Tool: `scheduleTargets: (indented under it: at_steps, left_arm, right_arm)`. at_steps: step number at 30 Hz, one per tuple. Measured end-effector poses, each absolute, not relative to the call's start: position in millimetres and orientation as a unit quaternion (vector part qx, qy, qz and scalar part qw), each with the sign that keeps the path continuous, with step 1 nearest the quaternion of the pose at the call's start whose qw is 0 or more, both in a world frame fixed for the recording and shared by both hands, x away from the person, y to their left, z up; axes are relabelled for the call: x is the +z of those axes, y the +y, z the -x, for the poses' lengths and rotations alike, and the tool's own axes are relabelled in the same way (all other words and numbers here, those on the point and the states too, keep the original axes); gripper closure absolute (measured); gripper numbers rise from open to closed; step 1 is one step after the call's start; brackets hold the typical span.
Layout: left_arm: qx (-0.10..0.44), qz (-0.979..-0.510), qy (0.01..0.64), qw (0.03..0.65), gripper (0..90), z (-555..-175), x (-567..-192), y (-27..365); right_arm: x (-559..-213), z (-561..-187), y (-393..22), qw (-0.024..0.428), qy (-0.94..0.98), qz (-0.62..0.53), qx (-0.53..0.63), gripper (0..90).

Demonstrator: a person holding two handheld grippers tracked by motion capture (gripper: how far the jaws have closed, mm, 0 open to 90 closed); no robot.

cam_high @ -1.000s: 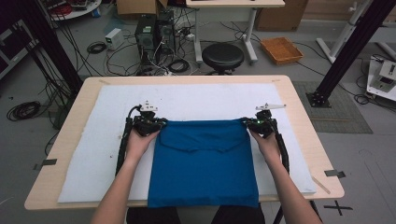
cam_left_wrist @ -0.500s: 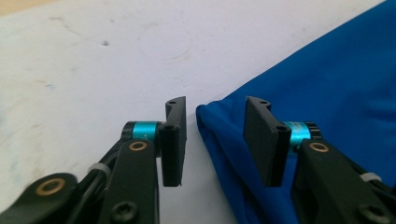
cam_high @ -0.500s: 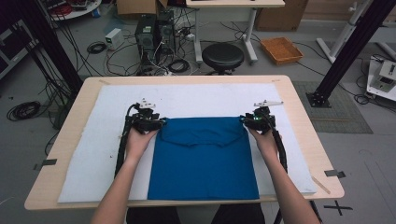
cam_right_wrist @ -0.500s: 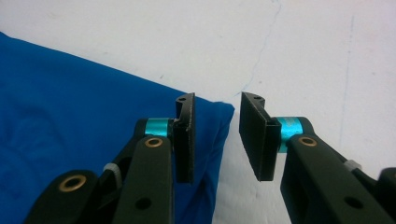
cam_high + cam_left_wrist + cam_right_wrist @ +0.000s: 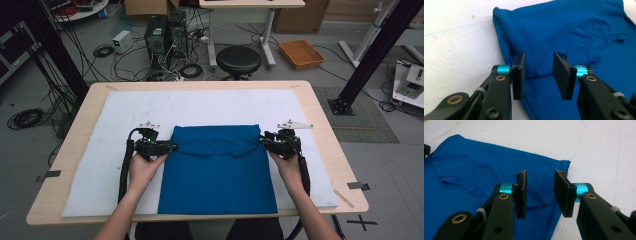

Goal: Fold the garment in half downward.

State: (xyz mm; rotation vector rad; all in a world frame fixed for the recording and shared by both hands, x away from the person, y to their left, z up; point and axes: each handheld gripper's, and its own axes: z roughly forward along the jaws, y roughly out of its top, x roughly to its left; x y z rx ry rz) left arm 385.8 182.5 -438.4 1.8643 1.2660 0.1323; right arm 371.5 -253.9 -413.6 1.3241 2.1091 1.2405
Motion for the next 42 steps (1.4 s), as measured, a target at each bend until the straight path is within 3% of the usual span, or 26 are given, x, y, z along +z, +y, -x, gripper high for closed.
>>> scheduleTargets:
  at_steps: [14,23,25,29,42]
  left_arm:
    - [0.040,-0.751,0.509,0.418,77.2,-390.6,-442.8,179.0]
    - [0.046,-0.755,0.508,0.412,79.6,-390.1,-443.4,177.5]
    - [0.049,-0.758,0.506,0.410,81.0,-390.1,-443.7,177.3]
    - [0.055,-0.758,0.502,0.413,85.3,-389.4,-442.5,177.3]
    - [0.063,-0.757,0.482,0.436,86.0,-379.1,-429.3,180.8]
  right_arm:
    - [-425.2,-375.8,-256.8,0.152,0.744,-0.487,0.432,65.2]
    - [-438.5,-386.7,-251.4,0.133,0.753,-0.508,0.397,65.4]
    - [-441.4,-389.2,-249.0,0.132,0.755,-0.511,0.389,68.1]
    - [-444.6,-390.8,-245.4,0.137,0.765,-0.501,0.381,90.0]
    - [-429.6,-374.4,-250.9,0.149,0.765,-0.476,0.408,90.0]
